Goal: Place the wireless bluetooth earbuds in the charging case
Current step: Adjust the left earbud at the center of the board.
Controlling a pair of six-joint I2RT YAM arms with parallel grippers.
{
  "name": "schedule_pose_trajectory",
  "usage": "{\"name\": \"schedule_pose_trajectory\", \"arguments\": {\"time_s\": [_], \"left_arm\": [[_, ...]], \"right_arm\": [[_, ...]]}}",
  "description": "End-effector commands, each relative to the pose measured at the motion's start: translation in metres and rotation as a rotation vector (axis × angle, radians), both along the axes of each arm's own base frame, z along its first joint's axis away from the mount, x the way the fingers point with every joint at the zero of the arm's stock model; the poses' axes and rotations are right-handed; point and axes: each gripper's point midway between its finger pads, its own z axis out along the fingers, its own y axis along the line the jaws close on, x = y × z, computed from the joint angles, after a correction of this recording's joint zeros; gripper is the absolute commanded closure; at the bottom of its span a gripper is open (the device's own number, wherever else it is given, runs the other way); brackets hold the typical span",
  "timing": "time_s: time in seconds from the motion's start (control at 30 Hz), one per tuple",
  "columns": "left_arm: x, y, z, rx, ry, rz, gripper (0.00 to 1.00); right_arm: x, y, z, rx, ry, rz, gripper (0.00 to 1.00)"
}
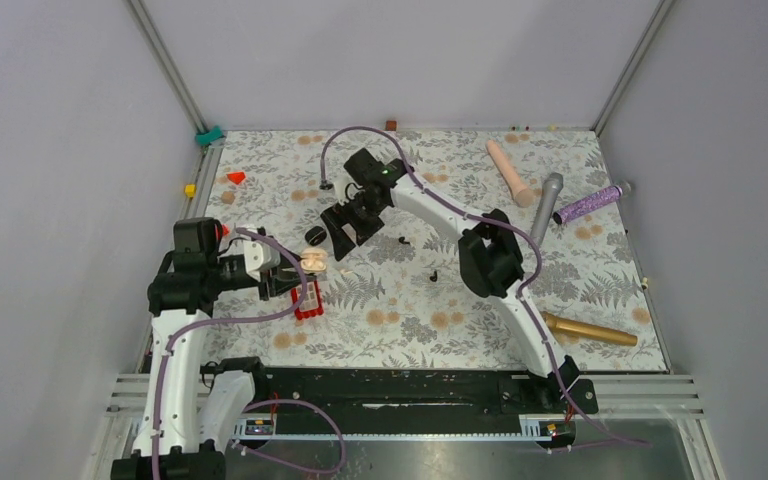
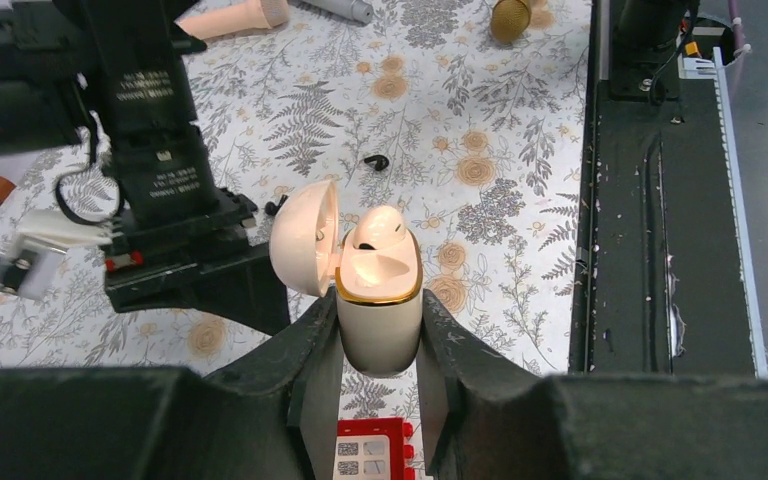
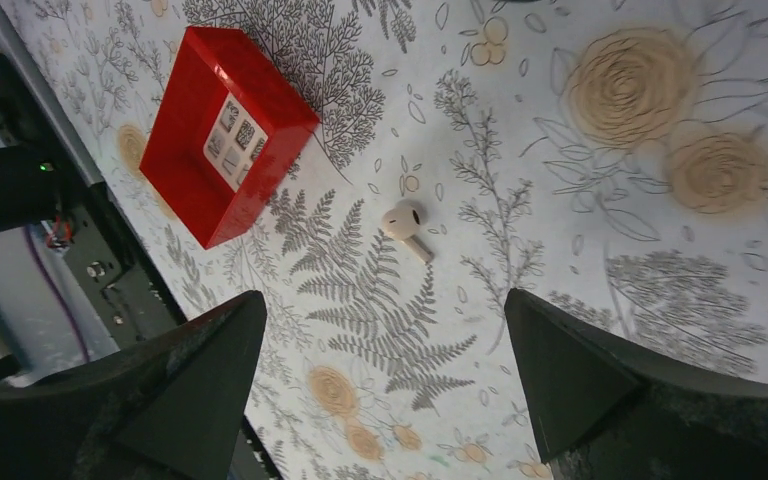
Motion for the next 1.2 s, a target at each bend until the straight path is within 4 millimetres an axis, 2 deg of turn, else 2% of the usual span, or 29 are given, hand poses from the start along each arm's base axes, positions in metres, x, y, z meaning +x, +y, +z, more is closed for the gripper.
{"name": "schedule_pose_trajectory", "arguments": {"time_s": [0.0,0.17,0.37,0.5,0.67,0.8,0.93,1.07,1.17], "left_arm": [[-0.001,0.001,0.006,-0.026,-0.053,-0.017,1.00],[-0.001,0.003,0.006,-0.034,-0.062,-0.010,1.00],[-0.003,0.005,0.008,-0.047,-0.076,-0.005,1.00],[-0.003,0.006,0.008,-0.054,-0.076,0.001,1.00],[-0.003,0.007,0.007,-0.058,-0.080,0.005,1.00],[-0.002,0.008,0.007,-0.060,-0.081,0.007,1.00],[-0.002,0.008,0.006,-0.062,-0.081,0.006,1.00],[-0.002,0.008,0.006,-0.062,-0.081,0.009,1.00],[-0.002,0.009,0.006,-0.062,-0.082,0.012,1.00]], "right_arm": [[-0.035,0.024,0.012,0.046,0.179,-0.015,0.03],[-0.051,0.033,-0.010,0.009,0.221,-0.011,0.05],[-0.049,0.034,-0.031,-0.021,0.243,-0.037,0.06],[-0.048,0.037,-0.037,-0.024,0.248,-0.044,0.06],[-0.052,0.040,-0.030,0.005,0.267,-0.022,0.08],[-0.061,0.043,-0.006,0.065,0.291,0.021,0.11],[-0.057,0.044,0.015,0.100,0.231,0.042,0.12],[-0.041,0.045,0.012,0.083,0.153,0.004,0.11],[-0.028,0.046,-0.006,0.041,0.120,-0.044,0.11]]}}
